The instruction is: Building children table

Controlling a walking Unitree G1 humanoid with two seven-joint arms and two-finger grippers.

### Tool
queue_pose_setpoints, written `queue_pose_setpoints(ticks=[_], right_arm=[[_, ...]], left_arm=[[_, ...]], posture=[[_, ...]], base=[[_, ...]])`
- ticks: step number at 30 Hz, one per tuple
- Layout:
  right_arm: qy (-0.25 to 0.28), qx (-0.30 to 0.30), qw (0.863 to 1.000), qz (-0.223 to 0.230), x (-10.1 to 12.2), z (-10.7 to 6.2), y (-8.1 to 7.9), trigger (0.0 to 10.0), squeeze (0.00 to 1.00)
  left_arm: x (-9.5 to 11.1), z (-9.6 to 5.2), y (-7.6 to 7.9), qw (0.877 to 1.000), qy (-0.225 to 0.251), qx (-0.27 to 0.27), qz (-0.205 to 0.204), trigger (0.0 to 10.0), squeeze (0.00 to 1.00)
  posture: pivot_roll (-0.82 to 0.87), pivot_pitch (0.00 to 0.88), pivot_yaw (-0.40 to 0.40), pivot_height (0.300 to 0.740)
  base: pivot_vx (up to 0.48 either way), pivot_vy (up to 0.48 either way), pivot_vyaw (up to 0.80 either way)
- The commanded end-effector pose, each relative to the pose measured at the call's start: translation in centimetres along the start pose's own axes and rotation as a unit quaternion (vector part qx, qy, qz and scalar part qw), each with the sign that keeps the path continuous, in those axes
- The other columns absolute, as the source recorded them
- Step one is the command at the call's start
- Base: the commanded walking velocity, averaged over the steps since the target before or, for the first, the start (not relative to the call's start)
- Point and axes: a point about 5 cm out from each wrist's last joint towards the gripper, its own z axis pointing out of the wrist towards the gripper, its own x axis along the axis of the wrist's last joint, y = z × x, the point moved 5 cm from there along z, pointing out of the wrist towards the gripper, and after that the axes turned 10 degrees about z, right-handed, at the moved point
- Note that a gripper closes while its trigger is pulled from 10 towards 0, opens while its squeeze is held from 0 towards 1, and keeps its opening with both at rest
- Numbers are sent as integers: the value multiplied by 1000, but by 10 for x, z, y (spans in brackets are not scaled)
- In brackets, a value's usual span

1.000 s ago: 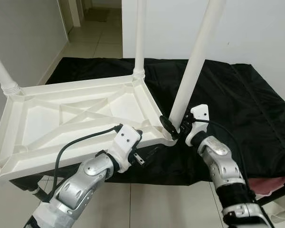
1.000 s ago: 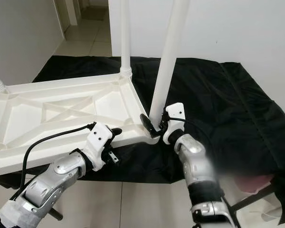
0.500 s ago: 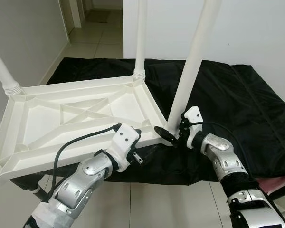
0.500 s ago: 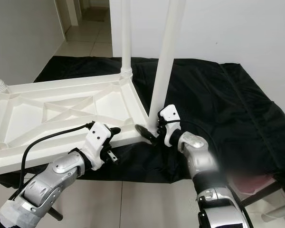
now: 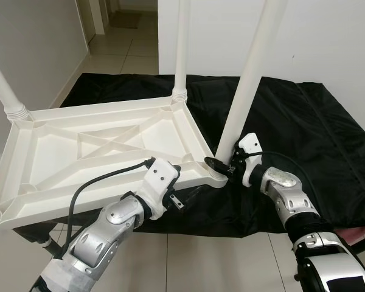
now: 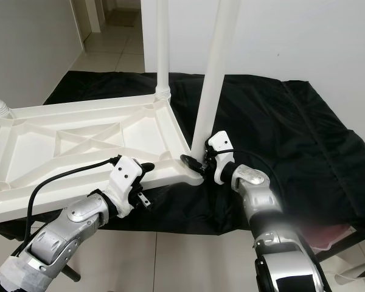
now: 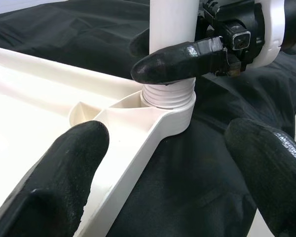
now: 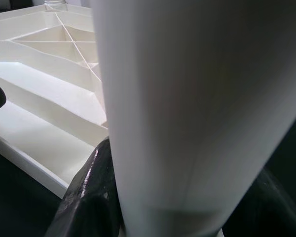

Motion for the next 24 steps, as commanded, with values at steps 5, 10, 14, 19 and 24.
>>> queue_pose_setpoints(ticks=[5, 10, 14, 19, 24], right_arm=[[1, -29, 999, 31, -15, -4, 2, 10000, 0], [8, -78, 996, 34, -18, 0, 3, 10000, 0], [31, -127, 990, 56, -16, 5, -3, 10000, 0], [43, -177, 980, 78, -16, 8, -9, 10000, 0], [50, -304, 944, 121, -22, 4, -16, 10000, 0]], left_arm=[[3, -2, 11, 999, 6, -48, 3, 10000, 0], [2, -3, 12, 999, 5, -49, 2, 10000, 0], [2, -4, 13, 999, 4, -50, 1, 10000, 0], [2, -5, 13, 999, 3, -51, 0, 10000, 0], [2, -5, 13, 999, 3, -52, 0, 10000, 0]], posture=[[31, 25, -38, 740], [33, 28, -38, 740], [33, 30, -37, 740], [29, 29, -33, 740], [31, 29, -35, 740]], base=[[0, 0, 0], [0, 0, 0], [0, 0, 0], [0, 0, 0], [0, 0, 0]])
